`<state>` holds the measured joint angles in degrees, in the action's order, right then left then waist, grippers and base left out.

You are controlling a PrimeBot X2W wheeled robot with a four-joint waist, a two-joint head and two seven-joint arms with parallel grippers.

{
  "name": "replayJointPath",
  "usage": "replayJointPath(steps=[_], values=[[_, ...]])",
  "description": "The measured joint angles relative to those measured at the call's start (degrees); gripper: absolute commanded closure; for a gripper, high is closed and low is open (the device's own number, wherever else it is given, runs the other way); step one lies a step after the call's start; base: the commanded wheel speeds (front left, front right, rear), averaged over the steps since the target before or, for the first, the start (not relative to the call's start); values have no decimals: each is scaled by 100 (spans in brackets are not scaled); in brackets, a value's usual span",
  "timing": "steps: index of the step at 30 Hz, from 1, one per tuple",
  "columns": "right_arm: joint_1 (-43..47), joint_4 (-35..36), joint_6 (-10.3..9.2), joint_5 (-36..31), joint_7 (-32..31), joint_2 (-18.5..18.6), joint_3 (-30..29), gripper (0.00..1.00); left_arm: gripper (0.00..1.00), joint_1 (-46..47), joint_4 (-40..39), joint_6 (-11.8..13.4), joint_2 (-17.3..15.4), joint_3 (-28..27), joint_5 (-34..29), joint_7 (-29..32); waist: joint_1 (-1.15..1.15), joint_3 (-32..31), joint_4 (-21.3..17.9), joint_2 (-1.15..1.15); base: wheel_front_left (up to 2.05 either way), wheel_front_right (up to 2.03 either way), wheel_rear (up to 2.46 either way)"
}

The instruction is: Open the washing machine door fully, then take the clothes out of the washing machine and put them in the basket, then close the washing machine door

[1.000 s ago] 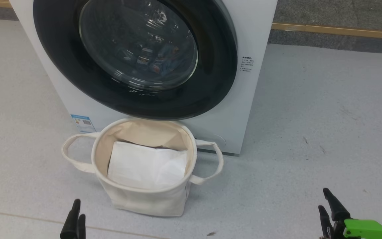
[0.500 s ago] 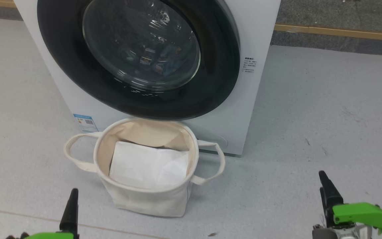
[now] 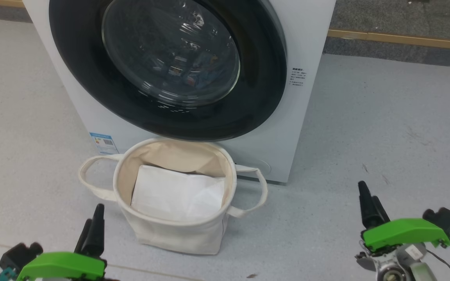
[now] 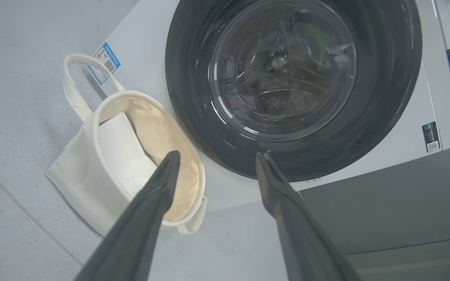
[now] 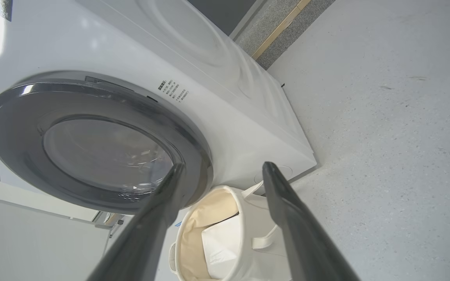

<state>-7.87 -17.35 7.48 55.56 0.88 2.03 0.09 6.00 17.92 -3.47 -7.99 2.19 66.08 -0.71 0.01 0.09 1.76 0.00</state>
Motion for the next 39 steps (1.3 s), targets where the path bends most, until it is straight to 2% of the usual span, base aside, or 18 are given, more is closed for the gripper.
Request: replayJointPath(steps=[7,15,30,39], values=[[-103,-22,1,-644,114,0,231,0,0,135,-5,147,-180,252,-679,-98,0,-23,10,0,0,0,0],[-218,-71,0,-1079,244,4,258,0,0,143,-10,305,-314,416,-1257,-227,0,-38,54,0,0,0,0],[-492,-144,1,-2295,488,15,470,0,0,291,-76,505,-538,654,-2118,-476,0,-50,84,0,0,0,0],[-500,-135,1,-2808,630,22,472,0,0,386,-76,647,-660,808,-2625,-604,0,-88,142,0,0,0,0]])
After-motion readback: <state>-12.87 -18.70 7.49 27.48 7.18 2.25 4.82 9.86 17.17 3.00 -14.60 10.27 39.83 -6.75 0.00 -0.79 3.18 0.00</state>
